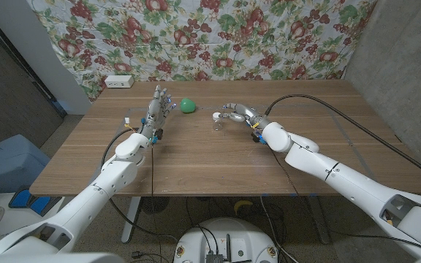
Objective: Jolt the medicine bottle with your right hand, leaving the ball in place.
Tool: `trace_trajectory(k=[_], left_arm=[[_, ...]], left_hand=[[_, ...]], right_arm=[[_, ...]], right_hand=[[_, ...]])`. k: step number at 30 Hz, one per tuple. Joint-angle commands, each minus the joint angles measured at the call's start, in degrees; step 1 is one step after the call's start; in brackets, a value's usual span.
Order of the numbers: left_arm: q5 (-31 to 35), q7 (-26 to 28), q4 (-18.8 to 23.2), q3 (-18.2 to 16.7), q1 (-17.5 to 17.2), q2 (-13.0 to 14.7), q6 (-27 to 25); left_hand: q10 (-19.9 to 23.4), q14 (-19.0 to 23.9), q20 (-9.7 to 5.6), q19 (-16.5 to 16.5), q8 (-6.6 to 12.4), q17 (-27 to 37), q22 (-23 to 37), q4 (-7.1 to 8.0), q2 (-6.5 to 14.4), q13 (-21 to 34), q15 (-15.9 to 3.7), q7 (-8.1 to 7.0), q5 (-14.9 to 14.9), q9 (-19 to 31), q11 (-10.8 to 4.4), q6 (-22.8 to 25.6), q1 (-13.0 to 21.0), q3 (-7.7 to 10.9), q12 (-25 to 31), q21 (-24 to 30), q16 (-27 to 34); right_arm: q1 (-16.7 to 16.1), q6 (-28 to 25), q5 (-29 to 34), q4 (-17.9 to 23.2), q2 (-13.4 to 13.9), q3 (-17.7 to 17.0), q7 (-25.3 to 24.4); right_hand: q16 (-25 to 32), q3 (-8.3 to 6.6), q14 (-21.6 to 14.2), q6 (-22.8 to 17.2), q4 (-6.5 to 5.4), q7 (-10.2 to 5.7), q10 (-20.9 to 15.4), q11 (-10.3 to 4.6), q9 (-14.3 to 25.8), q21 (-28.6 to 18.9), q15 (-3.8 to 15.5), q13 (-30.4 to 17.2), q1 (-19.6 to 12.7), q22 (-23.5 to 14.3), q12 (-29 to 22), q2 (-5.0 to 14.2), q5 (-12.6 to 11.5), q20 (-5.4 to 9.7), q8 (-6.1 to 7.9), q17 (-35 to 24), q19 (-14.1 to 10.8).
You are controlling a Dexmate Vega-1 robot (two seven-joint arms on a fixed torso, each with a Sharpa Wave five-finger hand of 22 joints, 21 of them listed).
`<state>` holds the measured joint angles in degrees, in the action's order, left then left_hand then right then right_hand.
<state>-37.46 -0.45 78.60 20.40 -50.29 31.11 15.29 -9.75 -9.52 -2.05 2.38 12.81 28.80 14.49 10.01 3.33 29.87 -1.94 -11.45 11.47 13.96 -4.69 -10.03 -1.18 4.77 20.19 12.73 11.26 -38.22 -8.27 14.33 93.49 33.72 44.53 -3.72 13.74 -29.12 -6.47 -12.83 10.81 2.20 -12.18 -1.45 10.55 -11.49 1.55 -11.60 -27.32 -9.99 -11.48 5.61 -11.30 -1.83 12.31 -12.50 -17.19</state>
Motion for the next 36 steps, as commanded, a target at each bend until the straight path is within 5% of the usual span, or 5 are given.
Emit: trace_trajectory(k=[1,36], left_arm=[[0.0,-0.1,-0.3,-0.1,0.2,-0.1,0.2],[0.0,0.1,-0.5,-0.1,0.4,0.0,-0.1]], left_hand=[[-2.3,-9.4,-3.59,0.4,0.19,0.2,0.2,0.42,4.2,0.2,-11.85,-0.52,0.4,0.3,-0.07,-2.5,-0.1,-0.05,0.4,0.4,0.3],[-2.3,-9.4,-3.59,0.4,0.19,0.2,0.2,0.42,4.2,0.2,-11.85,-0.52,0.4,0.3,-0.07,-2.5,-0.1,-0.05,0.4,0.4,0.3]], right_arm=[[1.1,-1.9,1.7,-1.3,-1.3,1.7,-0.3],[4.0,-2.7,3.9,-6.1,-4.6,5.3,-0.9]], right_hand=[[0.2,-0.50,-0.8,-0.9,-0.14,0.03,-0.5,-0.44,0.2,-0.6,0.09,-0.1,-1.2,-0.2,-0.4,-0.28,0.1,-0.12,0.39,-0.2,-1.0],[1.6,-0.31,-3.7,-2.4,-0.11,0.71,-3.2,0.28,0.4,-1.3,0.25,-0.3,-8.4,-0.4,-1.1,-2.54,0.9,-1.45,0.82,-0.9,-4.0]])
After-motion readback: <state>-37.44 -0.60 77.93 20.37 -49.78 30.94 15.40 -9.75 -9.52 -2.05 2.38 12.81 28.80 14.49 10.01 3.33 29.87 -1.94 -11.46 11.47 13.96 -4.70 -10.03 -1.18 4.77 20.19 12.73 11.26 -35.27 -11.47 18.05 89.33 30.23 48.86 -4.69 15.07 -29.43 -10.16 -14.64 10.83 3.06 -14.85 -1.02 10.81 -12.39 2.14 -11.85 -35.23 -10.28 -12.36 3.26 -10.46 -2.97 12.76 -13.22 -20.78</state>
